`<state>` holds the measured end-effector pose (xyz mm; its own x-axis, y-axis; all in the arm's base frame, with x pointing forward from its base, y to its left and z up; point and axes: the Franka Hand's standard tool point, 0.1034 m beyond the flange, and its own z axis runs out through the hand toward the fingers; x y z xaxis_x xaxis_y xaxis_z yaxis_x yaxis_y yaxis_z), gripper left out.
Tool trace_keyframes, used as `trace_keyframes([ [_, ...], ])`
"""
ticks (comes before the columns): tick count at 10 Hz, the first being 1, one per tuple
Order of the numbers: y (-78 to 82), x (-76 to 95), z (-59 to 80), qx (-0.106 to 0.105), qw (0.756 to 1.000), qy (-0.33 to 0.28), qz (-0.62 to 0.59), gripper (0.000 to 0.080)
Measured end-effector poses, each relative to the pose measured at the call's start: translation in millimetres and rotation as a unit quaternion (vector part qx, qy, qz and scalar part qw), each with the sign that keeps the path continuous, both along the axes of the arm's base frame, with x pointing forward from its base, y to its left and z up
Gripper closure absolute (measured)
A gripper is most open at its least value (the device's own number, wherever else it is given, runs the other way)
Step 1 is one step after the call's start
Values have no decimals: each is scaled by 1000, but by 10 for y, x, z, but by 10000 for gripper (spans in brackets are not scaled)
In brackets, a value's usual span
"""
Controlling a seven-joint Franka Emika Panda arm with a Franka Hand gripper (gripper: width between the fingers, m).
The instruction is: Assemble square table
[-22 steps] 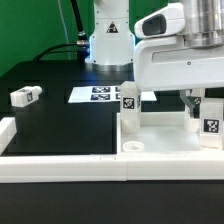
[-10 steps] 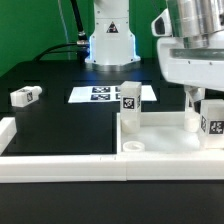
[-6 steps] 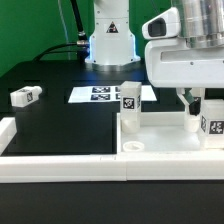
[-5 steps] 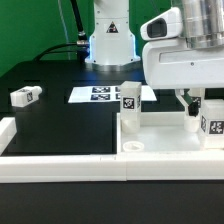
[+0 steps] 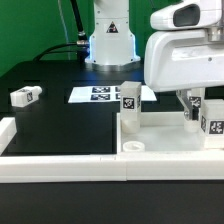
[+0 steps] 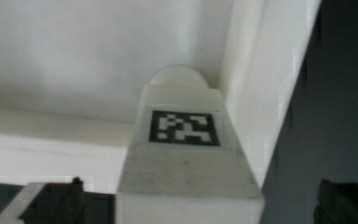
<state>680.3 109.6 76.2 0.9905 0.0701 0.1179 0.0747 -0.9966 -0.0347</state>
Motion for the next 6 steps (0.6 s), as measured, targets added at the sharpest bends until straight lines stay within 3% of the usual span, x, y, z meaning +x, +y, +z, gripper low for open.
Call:
trace_keyframes([
  [2,-2,0,0,0,1000,0,0,418],
  [3,-18,2,-1,4,999,2,-37,504],
  [6,-50,4,-5,14,992,6,-125,504],
])
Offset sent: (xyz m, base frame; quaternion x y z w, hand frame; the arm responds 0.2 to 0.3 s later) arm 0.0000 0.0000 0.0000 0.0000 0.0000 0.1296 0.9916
